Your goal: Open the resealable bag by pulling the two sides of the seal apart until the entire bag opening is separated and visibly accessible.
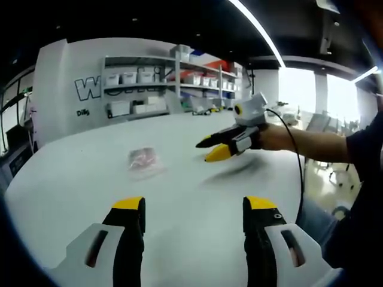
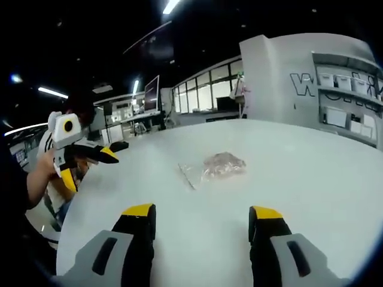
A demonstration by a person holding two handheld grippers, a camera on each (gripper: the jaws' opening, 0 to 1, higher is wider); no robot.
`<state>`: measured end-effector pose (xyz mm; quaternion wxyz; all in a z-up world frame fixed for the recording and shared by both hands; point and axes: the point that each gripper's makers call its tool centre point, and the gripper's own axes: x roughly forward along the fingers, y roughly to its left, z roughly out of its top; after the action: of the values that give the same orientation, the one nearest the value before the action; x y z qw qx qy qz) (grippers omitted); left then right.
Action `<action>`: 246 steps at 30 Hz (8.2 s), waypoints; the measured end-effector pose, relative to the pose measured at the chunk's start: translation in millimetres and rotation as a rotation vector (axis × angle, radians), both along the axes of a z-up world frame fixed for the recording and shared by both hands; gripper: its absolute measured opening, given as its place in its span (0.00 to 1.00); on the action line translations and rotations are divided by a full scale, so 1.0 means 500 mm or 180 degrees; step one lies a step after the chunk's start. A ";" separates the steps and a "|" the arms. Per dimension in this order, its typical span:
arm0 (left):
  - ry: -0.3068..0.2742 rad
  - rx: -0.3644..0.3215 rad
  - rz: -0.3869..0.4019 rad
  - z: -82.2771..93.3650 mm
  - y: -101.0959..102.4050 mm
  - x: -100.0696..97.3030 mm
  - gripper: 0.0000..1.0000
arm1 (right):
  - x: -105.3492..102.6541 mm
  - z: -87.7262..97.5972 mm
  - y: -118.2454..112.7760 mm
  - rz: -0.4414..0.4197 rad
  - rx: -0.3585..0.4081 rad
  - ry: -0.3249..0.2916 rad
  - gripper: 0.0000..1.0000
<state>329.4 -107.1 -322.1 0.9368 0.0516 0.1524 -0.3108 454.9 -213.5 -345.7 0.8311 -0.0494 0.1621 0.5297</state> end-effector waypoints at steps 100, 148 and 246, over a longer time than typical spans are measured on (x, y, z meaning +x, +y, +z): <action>-0.0030 0.0021 0.0092 -0.019 0.009 0.050 0.64 | 0.001 -0.013 0.068 0.0068 0.0175 -0.0213 0.51; -0.0112 -0.0068 0.0255 -0.019 0.027 0.117 0.64 | 0.031 -0.011 0.069 0.0079 0.0157 -0.0302 0.45; -0.0105 -0.0076 0.0382 -0.033 0.051 0.237 0.61 | 0.027 -0.007 0.071 0.0102 0.0172 -0.0318 0.41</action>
<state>447.8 -81.3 -338.4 0.9567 0.0363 0.1360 -0.2549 468.2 -178.0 -349.0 0.8306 -0.0559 0.1052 0.5440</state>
